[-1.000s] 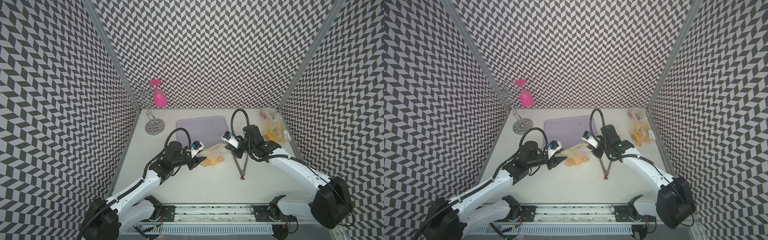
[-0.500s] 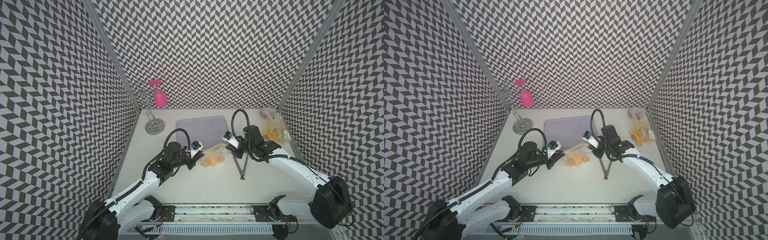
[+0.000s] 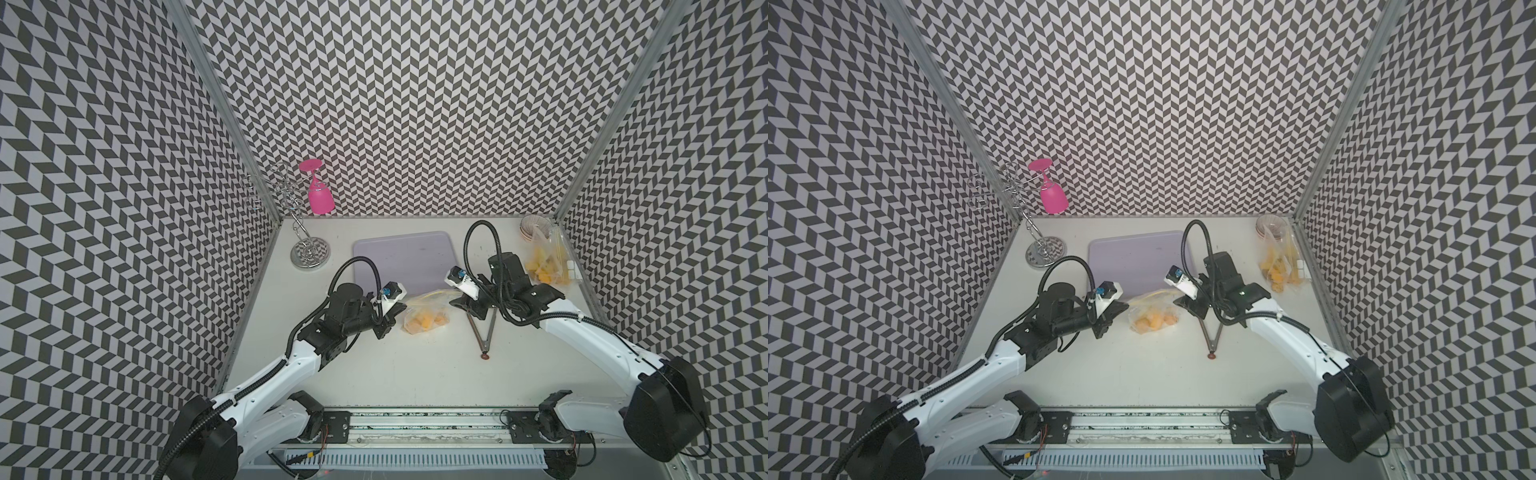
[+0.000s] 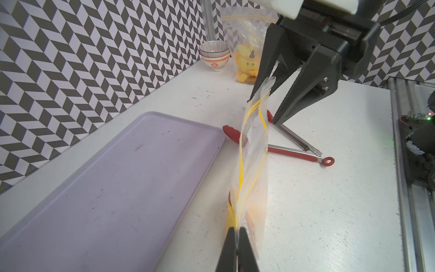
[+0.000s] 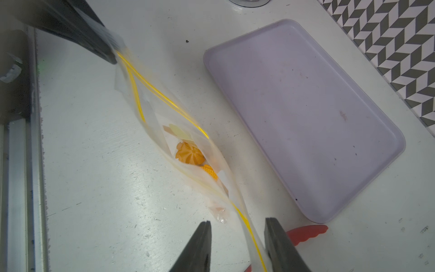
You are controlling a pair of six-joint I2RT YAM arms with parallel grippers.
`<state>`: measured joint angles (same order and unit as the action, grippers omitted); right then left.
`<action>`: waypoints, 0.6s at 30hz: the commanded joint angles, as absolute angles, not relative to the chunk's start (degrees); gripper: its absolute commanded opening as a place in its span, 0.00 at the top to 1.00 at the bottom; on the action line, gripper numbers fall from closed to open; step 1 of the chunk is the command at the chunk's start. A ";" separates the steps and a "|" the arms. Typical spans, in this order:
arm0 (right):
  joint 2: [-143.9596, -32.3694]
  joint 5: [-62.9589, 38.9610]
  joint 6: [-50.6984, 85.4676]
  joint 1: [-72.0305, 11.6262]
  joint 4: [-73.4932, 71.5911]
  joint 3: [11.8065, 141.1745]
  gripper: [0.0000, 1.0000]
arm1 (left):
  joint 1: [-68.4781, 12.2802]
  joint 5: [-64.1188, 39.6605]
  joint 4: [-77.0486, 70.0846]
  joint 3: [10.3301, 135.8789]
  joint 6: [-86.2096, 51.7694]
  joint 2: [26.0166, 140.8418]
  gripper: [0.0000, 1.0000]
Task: Put the cookies into a resealable bag to prevent moisture
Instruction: Close the ziploc bag at the center of the board.
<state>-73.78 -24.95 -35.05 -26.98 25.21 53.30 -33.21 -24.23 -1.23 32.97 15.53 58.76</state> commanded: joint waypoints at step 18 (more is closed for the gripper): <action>-76.44 -31.58 -42.25 -26.75 26.60 58.00 1.00 | -32.69 -25.35 -1.04 34.21 16.70 58.79 1.00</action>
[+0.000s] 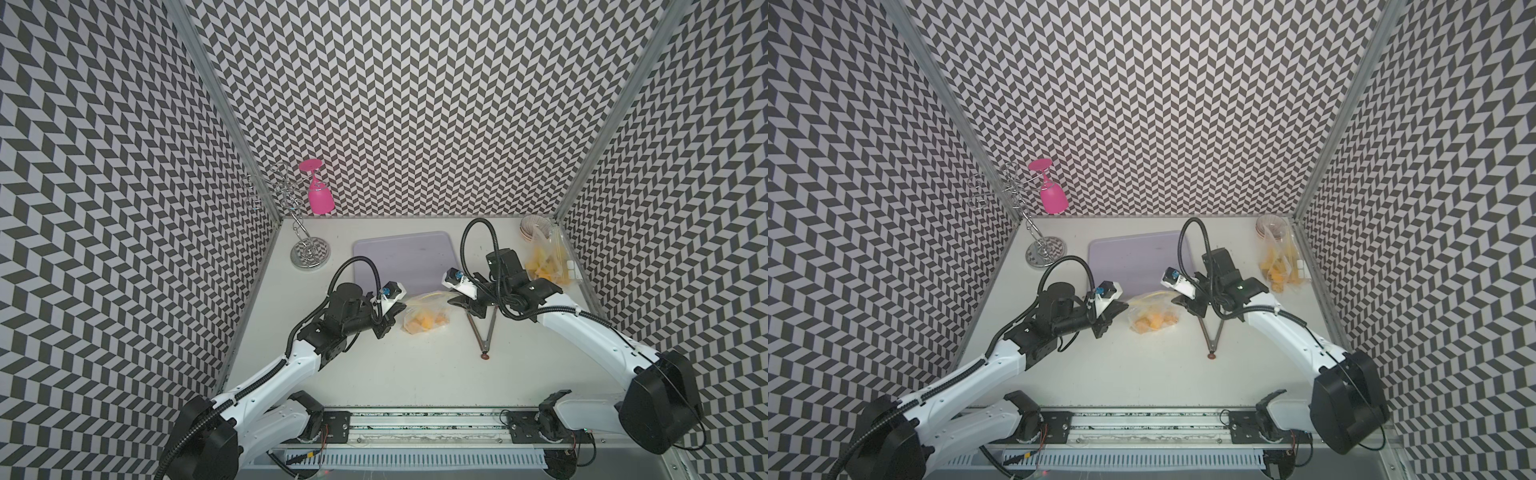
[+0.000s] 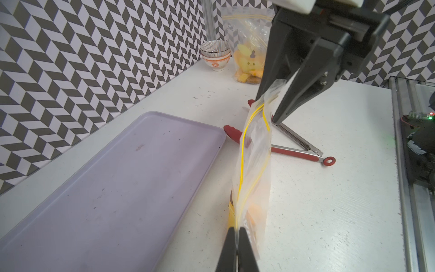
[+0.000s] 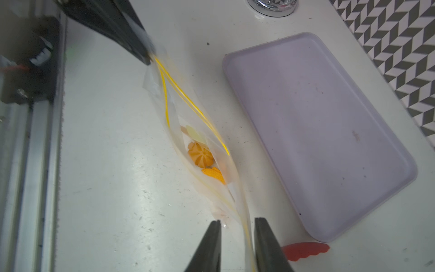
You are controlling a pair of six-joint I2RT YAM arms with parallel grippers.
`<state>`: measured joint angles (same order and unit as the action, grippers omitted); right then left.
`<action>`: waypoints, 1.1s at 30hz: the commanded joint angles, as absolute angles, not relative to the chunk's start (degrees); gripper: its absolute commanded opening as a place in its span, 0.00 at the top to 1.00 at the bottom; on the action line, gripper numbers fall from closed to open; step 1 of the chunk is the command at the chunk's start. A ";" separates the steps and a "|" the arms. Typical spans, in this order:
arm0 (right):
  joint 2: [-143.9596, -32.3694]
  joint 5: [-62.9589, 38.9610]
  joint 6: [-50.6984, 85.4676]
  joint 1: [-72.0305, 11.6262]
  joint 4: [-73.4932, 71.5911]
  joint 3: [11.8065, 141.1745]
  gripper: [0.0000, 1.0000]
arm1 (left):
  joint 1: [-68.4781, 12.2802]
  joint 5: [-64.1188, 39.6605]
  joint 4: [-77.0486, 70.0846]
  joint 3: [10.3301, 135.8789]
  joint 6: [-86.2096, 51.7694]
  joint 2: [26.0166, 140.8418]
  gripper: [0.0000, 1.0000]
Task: Put the cookies into a resealable bag to prevent moisture
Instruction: Close the ziploc bag at the center of the board.
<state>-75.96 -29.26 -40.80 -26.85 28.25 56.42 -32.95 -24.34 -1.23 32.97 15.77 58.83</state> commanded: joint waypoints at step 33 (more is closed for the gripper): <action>-76.07 -32.79 -44.86 -29.26 26.16 58.51 1.00 | -32.53 -25.39 -1.26 34.12 16.61 58.40 1.00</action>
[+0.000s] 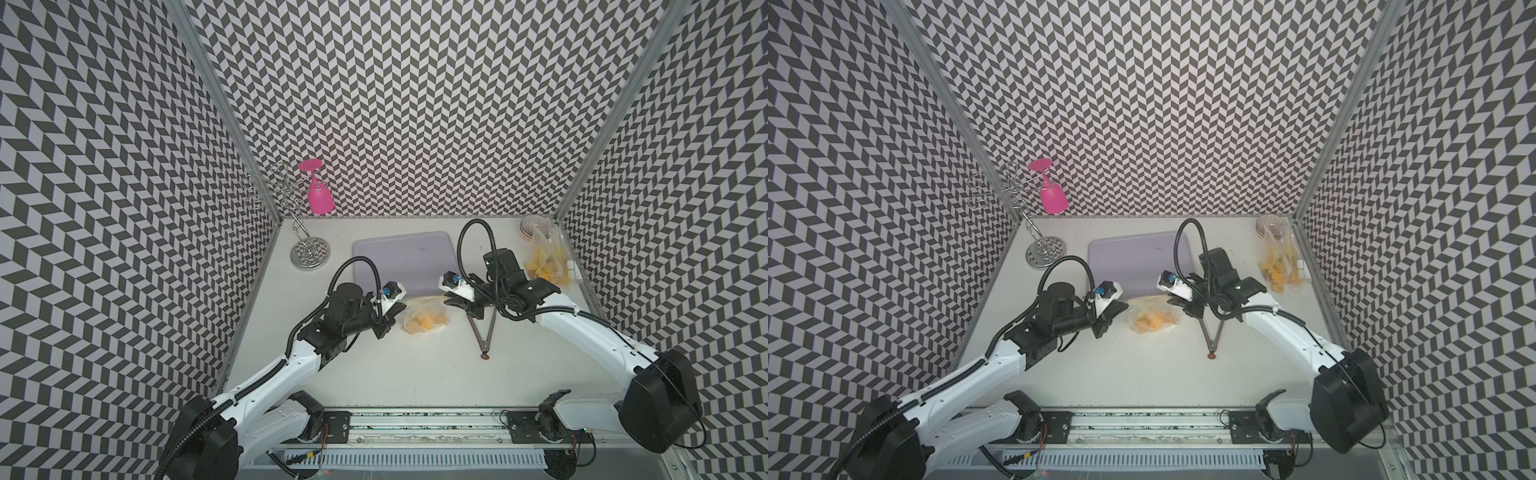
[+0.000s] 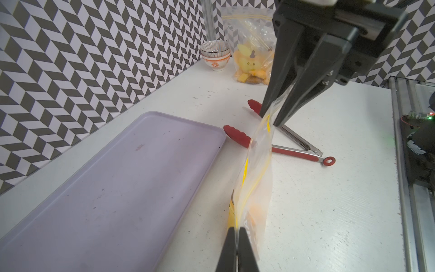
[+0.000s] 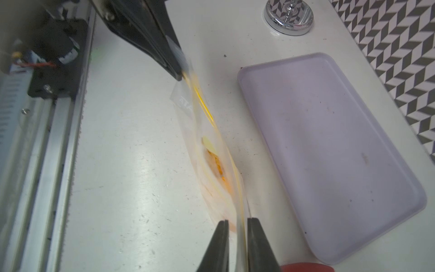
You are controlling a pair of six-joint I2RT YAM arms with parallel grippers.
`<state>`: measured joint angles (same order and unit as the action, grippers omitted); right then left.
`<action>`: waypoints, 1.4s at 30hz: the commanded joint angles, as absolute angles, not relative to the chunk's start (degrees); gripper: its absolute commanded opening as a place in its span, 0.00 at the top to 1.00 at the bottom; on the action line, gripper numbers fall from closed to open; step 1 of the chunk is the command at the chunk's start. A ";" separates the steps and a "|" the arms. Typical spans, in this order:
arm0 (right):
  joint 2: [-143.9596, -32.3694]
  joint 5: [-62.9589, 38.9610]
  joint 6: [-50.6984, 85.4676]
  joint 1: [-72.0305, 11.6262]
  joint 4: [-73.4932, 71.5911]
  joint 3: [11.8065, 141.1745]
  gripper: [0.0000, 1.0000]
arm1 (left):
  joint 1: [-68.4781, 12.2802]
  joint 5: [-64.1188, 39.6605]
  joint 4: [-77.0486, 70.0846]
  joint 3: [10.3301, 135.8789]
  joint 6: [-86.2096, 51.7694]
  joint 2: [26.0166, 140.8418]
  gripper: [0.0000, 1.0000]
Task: Put the cookies into a resealable bag to prevent moisture
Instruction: Close the ziploc bag at the center of the board.
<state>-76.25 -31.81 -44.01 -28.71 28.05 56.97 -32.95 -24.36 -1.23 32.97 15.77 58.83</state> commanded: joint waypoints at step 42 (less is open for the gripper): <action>-78.12 -35.44 -45.50 -33.75 23.81 60.23 0.77 | -32.61 -25.72 -1.56 33.99 16.70 58.01 1.00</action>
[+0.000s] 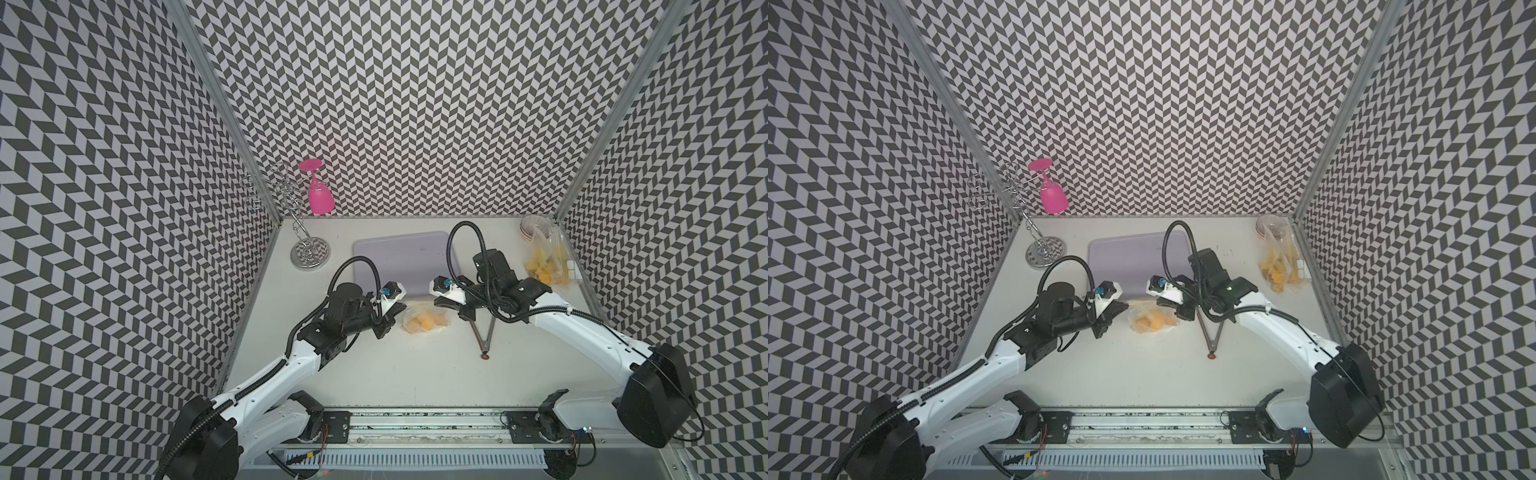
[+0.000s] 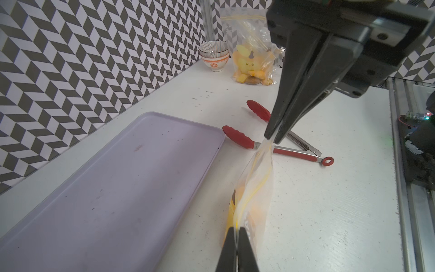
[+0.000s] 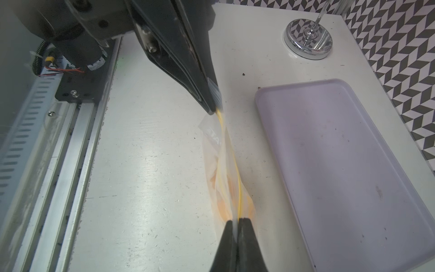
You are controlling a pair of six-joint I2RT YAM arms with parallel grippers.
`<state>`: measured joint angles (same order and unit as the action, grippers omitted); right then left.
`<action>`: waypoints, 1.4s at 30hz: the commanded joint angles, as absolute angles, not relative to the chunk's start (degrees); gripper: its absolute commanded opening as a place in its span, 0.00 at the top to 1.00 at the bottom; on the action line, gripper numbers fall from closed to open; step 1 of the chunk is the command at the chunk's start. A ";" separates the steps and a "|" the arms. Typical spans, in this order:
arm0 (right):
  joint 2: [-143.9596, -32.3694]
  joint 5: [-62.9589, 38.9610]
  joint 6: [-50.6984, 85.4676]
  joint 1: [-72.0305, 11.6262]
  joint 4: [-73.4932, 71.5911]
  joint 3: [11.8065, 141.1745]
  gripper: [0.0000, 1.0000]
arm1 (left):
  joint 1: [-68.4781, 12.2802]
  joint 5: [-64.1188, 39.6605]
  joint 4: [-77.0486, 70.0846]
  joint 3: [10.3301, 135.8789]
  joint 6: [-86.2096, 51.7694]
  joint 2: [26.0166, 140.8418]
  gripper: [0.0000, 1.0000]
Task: Put the cookies into a resealable bag to prevent moisture
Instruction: Close the ziploc bag at the center of the board.
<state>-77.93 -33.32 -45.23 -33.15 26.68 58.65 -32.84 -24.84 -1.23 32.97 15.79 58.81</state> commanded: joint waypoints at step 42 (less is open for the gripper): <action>-83.03 -35.80 -43.14 -40.07 17.14 62.28 0.96 | -32.59 -28.26 -1.55 33.74 17.20 55.90 1.00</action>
<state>-82.48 -33.69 -43.64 -39.00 20.97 60.73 -32.53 -26.92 -1.23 32.97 16.49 56.86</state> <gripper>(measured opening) 0.131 0.047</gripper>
